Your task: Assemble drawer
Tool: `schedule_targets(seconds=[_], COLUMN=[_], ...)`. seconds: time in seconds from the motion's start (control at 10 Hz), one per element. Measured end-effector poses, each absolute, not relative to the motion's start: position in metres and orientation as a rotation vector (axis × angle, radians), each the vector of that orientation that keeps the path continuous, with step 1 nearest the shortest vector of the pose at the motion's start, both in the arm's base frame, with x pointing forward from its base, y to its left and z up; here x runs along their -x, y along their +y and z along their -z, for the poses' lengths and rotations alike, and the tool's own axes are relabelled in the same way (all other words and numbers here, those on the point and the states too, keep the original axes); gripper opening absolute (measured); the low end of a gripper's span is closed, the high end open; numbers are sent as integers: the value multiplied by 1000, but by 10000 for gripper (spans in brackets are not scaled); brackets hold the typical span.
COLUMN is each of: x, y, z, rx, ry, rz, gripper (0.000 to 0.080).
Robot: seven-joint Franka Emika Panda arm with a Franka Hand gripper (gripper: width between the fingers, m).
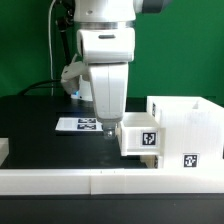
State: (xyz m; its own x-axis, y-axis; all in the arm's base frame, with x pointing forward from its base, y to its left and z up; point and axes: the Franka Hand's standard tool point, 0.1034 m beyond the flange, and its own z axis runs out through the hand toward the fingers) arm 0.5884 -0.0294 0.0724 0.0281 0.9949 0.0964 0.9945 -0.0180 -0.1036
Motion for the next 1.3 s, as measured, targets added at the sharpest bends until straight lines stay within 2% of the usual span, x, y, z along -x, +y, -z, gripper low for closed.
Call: schedule_targets(seconds=[0.3, 0.5, 1.3], x=[-583, -586, -589], y=[-27, -6, -2], z=[-59, -61, -60], rx=[2136, 2145, 2193], ry=[-1990, -1980, -2027], rz=[78, 74, 134], gripper=[649, 649, 649])
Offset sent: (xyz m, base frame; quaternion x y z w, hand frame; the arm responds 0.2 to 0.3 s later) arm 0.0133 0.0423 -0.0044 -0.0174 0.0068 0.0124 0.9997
